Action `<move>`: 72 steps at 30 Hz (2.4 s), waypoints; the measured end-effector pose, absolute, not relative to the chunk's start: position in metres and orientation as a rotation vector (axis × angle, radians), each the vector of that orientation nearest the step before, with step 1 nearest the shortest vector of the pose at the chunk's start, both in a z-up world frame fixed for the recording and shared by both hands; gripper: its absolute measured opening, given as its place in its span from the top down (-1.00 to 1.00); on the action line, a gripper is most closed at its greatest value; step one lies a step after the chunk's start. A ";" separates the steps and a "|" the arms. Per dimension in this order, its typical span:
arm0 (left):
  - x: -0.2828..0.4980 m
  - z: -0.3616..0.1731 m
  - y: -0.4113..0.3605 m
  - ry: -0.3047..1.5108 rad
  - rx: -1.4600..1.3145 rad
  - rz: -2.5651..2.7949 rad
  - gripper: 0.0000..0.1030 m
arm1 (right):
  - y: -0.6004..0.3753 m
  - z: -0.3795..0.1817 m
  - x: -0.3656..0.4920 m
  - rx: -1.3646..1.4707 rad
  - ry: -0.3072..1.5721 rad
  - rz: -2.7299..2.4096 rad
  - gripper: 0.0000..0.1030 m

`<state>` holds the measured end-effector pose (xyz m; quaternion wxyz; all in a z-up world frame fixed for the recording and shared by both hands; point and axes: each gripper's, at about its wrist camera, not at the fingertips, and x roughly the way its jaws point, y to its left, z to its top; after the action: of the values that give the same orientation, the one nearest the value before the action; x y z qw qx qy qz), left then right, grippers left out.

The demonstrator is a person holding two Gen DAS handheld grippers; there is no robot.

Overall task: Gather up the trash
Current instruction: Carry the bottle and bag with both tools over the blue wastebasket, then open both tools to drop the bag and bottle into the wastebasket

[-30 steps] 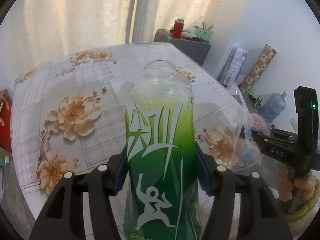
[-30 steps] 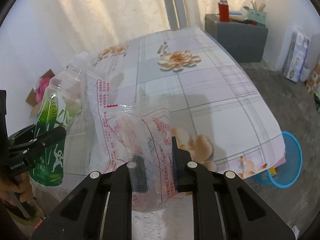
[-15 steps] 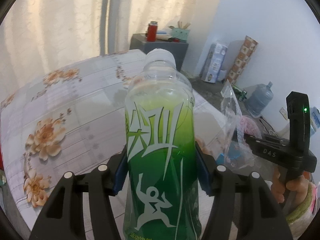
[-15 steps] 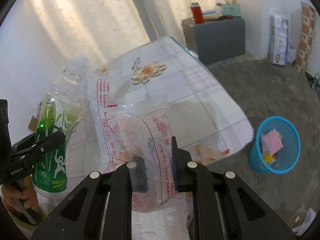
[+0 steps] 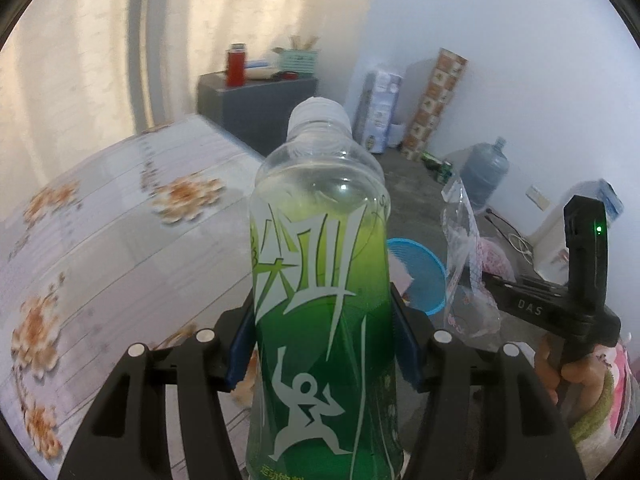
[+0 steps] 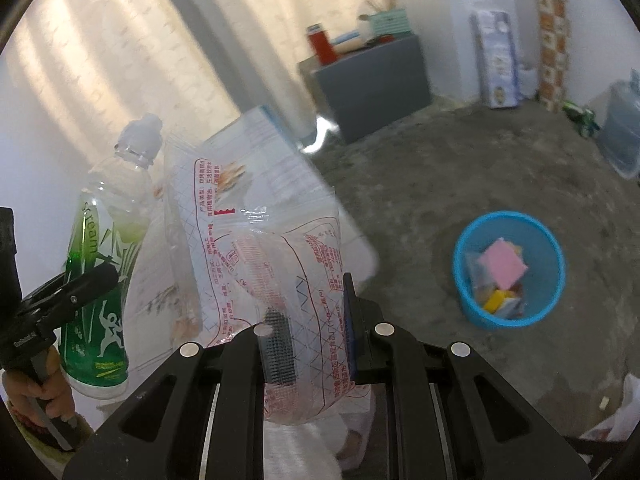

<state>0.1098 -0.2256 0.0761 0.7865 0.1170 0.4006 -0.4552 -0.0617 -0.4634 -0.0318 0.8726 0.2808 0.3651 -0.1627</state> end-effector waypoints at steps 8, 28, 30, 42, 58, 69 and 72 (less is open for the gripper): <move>0.094 0.073 -0.301 0.870 0.324 -1.107 -0.11 | -0.518 -0.043 -0.104 0.668 0.720 -0.481 0.71; 0.034 -0.010 -0.508 1.086 0.484 -1.294 -0.11 | -0.620 -0.127 -0.190 0.961 0.708 -0.715 0.71; 0.032 -0.029 -0.525 1.133 0.497 -1.293 -0.11 | -0.629 -0.143 -0.190 0.997 0.722 -0.718 0.71; 0.047 -0.138 -0.625 1.350 0.590 -1.234 -0.12 | -0.685 -0.234 -0.159 1.144 0.847 -0.740 0.69; 0.082 -0.156 -0.657 1.277 0.451 -1.237 -0.57 | -0.734 -0.279 -0.130 1.120 0.829 -0.805 -0.34; 0.082 -0.104 -0.619 1.161 0.375 -1.306 -0.57 | -0.737 -0.235 -0.170 1.130 0.551 -0.808 -0.41; 0.082 -0.087 -0.600 1.122 0.359 -1.318 -0.57 | -0.726 -0.228 -0.187 1.159 0.511 -0.825 -0.41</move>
<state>0.0817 -0.5999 -0.0870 0.6341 0.1569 0.4909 -0.5765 -0.1870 -0.7259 -0.2284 0.7278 0.5257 0.2318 -0.3745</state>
